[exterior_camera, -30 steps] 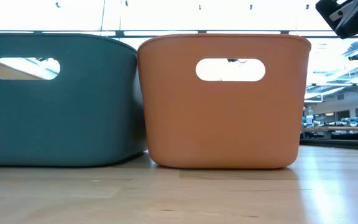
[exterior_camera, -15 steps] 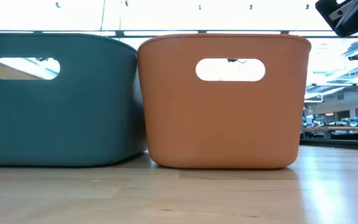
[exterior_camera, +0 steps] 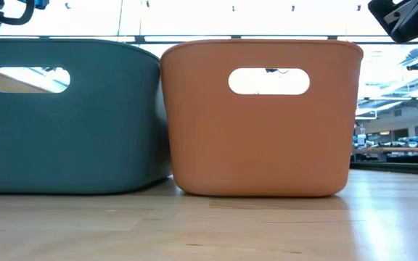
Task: Sort candy
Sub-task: Adjust the colored bins
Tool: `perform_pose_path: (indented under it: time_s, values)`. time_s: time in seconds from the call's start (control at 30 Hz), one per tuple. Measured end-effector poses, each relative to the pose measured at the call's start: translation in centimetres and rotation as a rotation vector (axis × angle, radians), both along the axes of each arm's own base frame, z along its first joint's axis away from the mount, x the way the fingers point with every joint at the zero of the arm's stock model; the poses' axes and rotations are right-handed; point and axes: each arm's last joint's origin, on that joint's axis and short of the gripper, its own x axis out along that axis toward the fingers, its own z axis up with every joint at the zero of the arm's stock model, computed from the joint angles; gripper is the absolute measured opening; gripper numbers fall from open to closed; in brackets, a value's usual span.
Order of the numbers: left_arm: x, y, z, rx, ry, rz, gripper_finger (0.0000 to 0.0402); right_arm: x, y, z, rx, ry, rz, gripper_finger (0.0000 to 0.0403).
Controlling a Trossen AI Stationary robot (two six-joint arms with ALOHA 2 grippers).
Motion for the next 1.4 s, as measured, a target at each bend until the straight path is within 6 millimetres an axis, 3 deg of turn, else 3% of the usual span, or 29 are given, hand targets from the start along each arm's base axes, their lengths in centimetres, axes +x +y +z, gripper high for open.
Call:
perform_pose_path:
  time_s: [0.47, 1.4]
  values:
    - [0.8, 0.6, 0.0, 0.021, -0.032, 0.001, 0.0, 0.0, 0.0, 0.0, 0.001, -0.003, 0.0, 0.0]
    - [4.2, 2.5, 0.0, 0.037, -0.066, -0.201, 0.0, 0.1, 0.0, 0.0, 0.003, -0.005, 0.0, 0.0]
